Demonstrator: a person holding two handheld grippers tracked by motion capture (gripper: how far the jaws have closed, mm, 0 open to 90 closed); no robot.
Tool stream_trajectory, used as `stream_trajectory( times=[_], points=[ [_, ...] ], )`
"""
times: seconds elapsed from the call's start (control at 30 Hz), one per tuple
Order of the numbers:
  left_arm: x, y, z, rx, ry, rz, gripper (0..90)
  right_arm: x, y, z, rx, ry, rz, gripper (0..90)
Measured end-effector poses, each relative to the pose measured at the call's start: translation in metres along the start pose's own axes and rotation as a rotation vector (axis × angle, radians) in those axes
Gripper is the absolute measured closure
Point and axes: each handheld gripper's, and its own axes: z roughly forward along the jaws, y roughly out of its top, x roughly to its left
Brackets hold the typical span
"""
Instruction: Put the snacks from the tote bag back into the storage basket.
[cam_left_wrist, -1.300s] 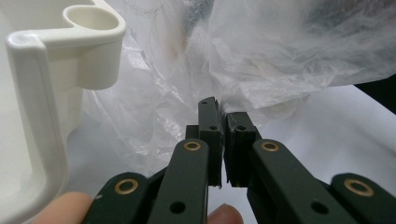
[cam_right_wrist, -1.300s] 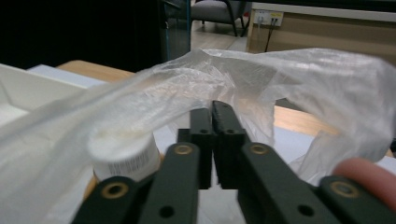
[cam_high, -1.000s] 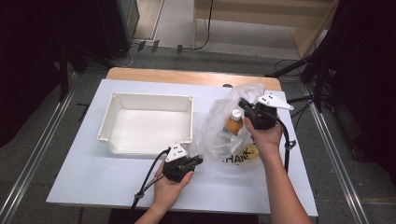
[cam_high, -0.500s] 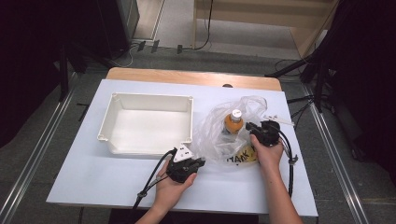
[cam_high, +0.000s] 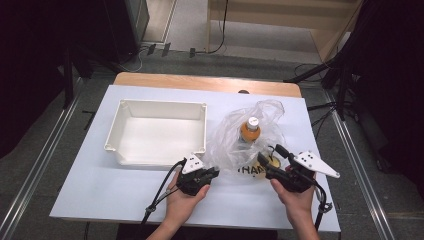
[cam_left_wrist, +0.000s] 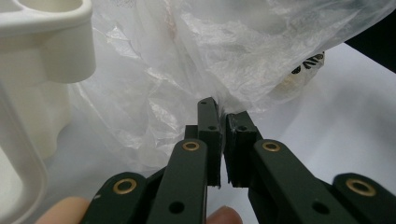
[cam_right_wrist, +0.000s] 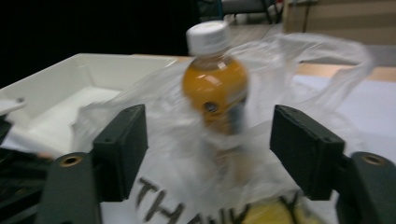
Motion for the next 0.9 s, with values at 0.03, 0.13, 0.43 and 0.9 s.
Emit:
stream_trajectory(
  times=[0.03,0.13,0.43,0.9],
  points=[
    [0.000,0.000,0.000,0.000,-0.001,0.001,87.2,0.003,-0.003,0.003,0.010,-0.002,-0.009,24.4],
    [0.000,0.000,0.000,-0.001,-0.004,0.002,86.3,0.007,-0.011,0.015,0.047,-0.003,-0.014,36.6],
    [0.001,0.000,-0.001,-0.007,-0.014,-0.005,82.6,-0.010,-0.038,0.052,0.245,-0.078,0.021,90.0],
    [-0.015,0.014,-0.028,-0.238,-0.035,-0.005,39.6,-0.022,-0.055,0.066,0.409,-0.089,0.087,89.7]
  ],
)
